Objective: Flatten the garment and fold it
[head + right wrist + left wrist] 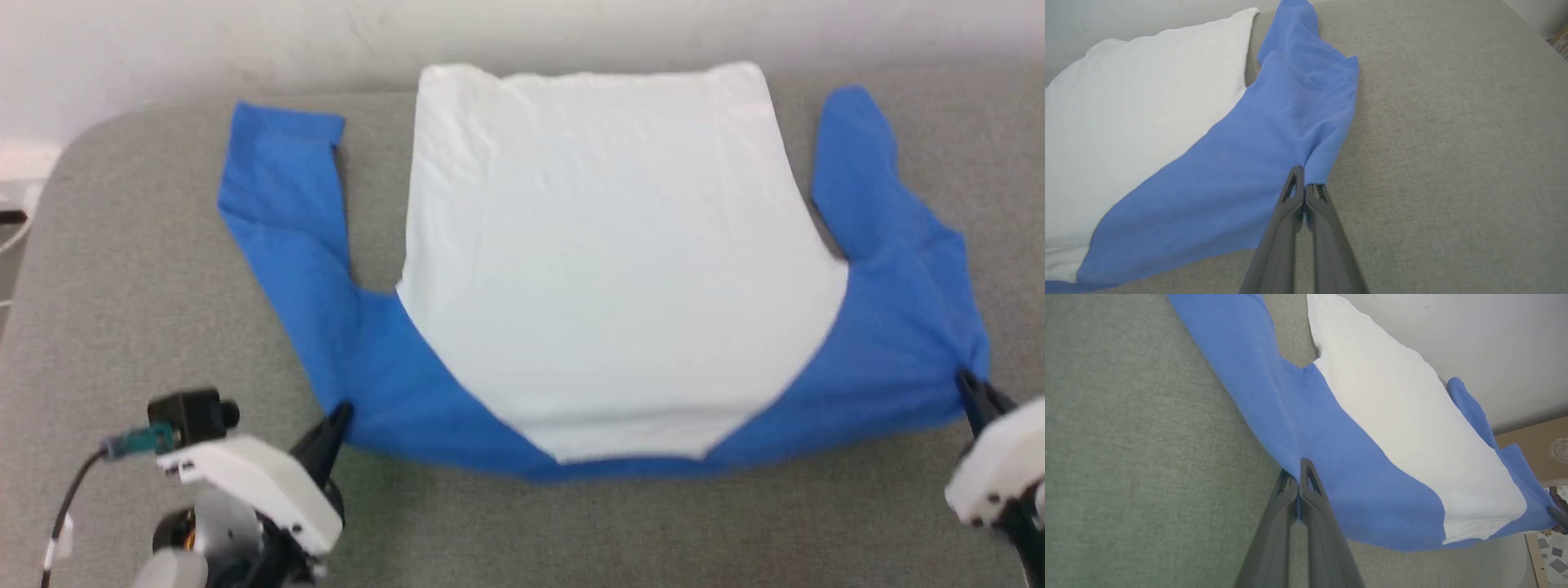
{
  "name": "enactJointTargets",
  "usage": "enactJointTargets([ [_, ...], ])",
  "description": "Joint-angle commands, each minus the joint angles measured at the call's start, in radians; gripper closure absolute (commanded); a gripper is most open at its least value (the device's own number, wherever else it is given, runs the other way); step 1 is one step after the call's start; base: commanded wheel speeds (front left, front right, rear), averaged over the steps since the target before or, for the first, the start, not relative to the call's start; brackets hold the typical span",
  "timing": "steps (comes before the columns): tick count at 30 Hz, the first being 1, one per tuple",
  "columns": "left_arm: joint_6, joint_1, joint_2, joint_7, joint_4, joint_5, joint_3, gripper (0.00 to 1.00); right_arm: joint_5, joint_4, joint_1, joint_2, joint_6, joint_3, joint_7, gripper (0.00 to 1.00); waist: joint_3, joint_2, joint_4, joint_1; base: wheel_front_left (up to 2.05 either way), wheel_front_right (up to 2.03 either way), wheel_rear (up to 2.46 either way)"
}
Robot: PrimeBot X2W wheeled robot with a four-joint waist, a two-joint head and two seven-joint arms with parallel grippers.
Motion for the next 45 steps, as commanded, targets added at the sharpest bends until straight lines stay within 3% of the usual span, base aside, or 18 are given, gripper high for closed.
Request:
enactJointTargets([
  [1, 0.011, 0.023, 0.002, 0.003, -0.012, -0.003, 0.005, 1.0, -0.008, -0.014, 0.02, 0.0, -0.002, -0.014, 0.003, 1.0, -0.051, -0.0001, 0.016, 0.0004, 0.0, 0.0, 0.0],
  [12, 0.089, 0.236, -0.002, 0.05, -0.124, -0.006, -0.021, 1.0, 0.004, -0.026, 0.198, 0.008, -0.002, -0.087, 0.062, 1.0, -0.098, -0.0001, 0.017, 0.0004, 0.0, 0.0, 0.0],
  [24, 0.059, 0.197, -0.049, -0.003, -0.005, 0.025, -0.08, 0.98, -0.041, 0.16, 0.177, 0.008, -0.002, -0.002, -0.026, 1.0, -0.067, -0.0001, 0.024, 0.0004, 0.0, 0.0, 0.0],
  [25, 0.055, 0.19, -0.053, -0.012, 0.007, 0.027, -0.081, 0.42, -0.041, 0.171, 0.173, 0.008, -0.002, 0.004, -0.038, 0.91, -0.066, -0.0001, 0.024, 0.0004, 0.0, 0.0, 0.0],
  [26, 0.049, 0.184, -0.057, -0.022, 0.017, 0.027, -0.081, 0.0, -0.041, 0.178, 0.17, 0.008, -0.002, 0.013, -0.05, 0.58, -0.066, -0.0001, 0.025, 0.0004, 0.0, 0.0, 0.0],
  [27, 0.043, 0.181, -0.062, -0.034, 0.023, 0.025, -0.078, 0.0, -0.039, 0.182, 0.17, 0.008, -0.002, 0.02, -0.062, 0.0, -0.066, -0.0001, 0.025, 0.0004, 0.0, 0.0, 0.0],
  [35, 0.035, 0.186, -0.057, -0.115, -0.003, 0.028, -0.031, 0.0, -0.013, 0.097, 0.2, 0.008, -0.002, 0.005, -0.188, 0.0, -0.08, -0.0001, 0.032, 0.0004, 0.0, 0.0, 0.0],
  [45, 0.059, 0.076, 0.041, -0.298, -0.047, 0.167, 0.071, 0.0, -0.051, -0.042, 0.171, 0.008, -0.002, 0.054, -0.489, 0.0, -0.034, -0.0001, 0.0, 0.0004, 0.0, 0.0, 0.0],
])
